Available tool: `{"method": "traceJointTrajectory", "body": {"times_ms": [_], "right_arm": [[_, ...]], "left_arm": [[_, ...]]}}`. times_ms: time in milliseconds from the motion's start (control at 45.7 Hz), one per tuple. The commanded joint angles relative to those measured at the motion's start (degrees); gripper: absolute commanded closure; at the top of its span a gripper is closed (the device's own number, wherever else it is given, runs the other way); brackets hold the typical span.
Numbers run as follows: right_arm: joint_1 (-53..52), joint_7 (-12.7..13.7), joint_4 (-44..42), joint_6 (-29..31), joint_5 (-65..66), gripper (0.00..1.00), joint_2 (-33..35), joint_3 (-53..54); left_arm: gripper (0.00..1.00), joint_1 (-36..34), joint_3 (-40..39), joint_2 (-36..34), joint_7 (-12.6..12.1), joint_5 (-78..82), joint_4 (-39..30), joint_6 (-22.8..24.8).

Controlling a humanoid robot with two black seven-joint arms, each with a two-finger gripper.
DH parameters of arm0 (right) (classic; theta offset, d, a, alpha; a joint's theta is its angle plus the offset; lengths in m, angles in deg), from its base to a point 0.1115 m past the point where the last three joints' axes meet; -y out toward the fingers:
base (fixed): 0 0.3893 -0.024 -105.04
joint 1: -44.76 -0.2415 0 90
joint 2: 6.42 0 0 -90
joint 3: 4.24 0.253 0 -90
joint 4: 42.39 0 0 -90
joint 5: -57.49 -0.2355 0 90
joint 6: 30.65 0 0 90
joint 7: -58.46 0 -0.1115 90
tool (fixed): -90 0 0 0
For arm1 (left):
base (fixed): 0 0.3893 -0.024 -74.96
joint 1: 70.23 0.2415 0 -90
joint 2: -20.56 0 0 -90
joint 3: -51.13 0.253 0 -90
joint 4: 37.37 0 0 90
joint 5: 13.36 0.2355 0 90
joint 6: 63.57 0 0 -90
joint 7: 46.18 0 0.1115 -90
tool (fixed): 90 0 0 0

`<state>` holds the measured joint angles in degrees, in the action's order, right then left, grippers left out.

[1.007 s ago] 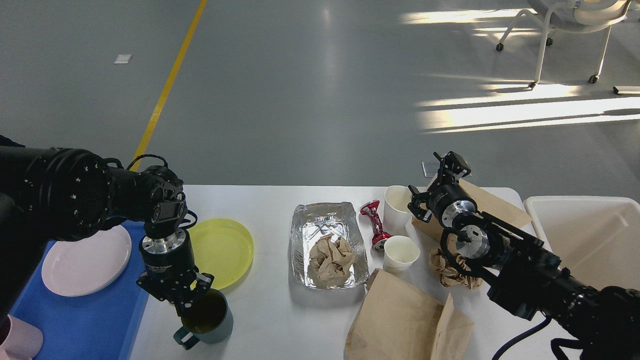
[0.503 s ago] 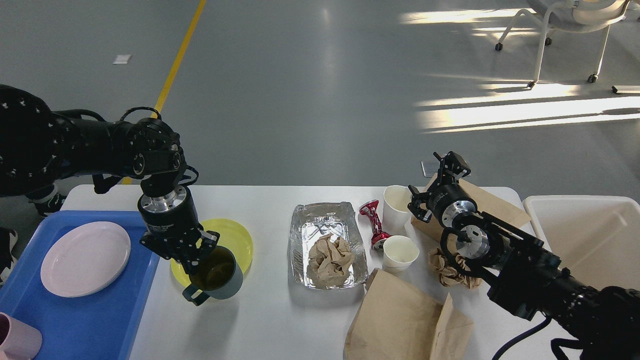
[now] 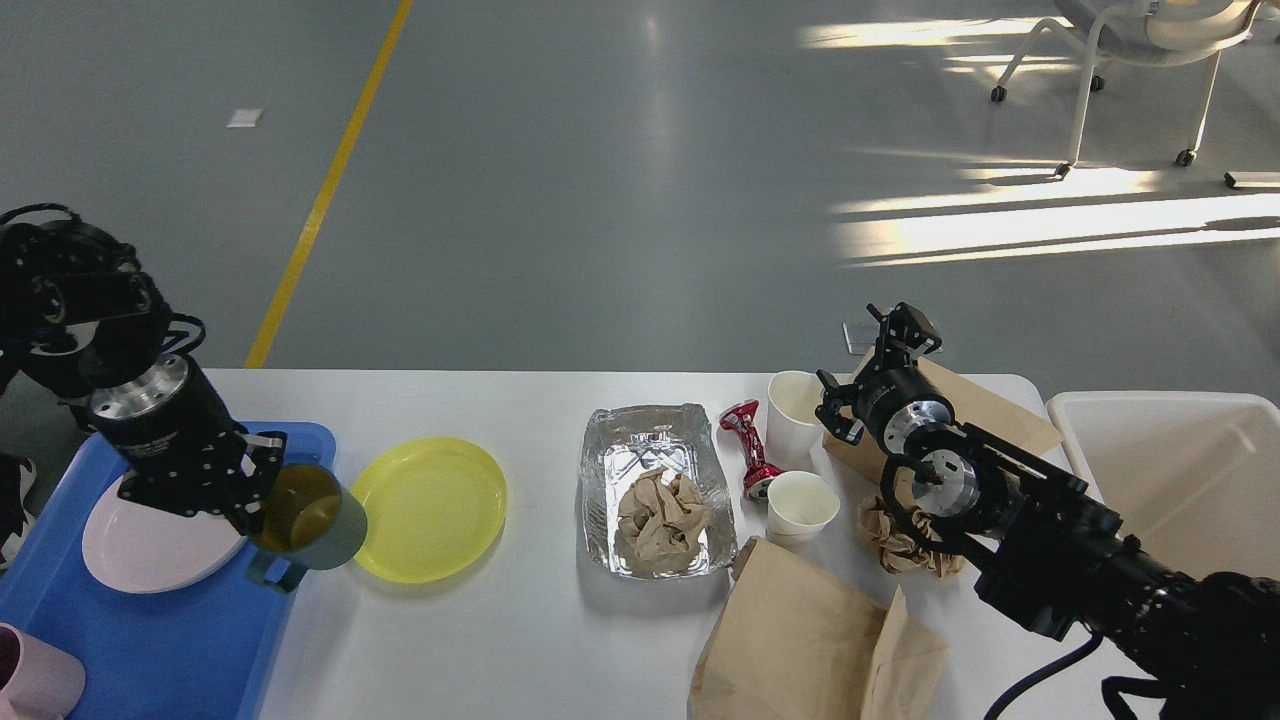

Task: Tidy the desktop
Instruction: 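Set the dark green mug on the blue tray and open the left gripper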

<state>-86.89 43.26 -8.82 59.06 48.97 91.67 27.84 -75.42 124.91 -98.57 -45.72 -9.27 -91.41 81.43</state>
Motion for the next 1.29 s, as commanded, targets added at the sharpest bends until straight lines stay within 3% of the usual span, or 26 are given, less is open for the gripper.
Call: {"method": "traceJointTrajectory", "body": {"times_ms": [0,197,591,1073,1270], "right_arm": [[0.0,0.0,0.0,-0.1,0.0,0.00,0.0,0.0],[0.0,0.0,0.0,-0.1,0.0,0.00,0.0,0.0],[0.0,0.0,0.0,-0.1,0.0,0.00,0.0,0.0],[0.0,0.0,0.0,0.0,0.0,0.00,0.0,0.0],[0.0,0.0,0.0,0.0,0.0,0.00,0.0,0.0]], "left_arm": [[1.00,1.2,1.0,-4.3,0.1,0.1,1.4,0.0],[1.00,4.8,1.5,-7.7,0.4,0.1,2.9,0.0],[1.00,11.7,1.3,-8.0,0.6,0.0,6.3,0.0],[0.99,14.1,0.4,-7.4,0.8,0.0,6.8,0.0],[0.94,14.8,0.5,-7.3,0.7,0.0,6.8,0.0]]}}
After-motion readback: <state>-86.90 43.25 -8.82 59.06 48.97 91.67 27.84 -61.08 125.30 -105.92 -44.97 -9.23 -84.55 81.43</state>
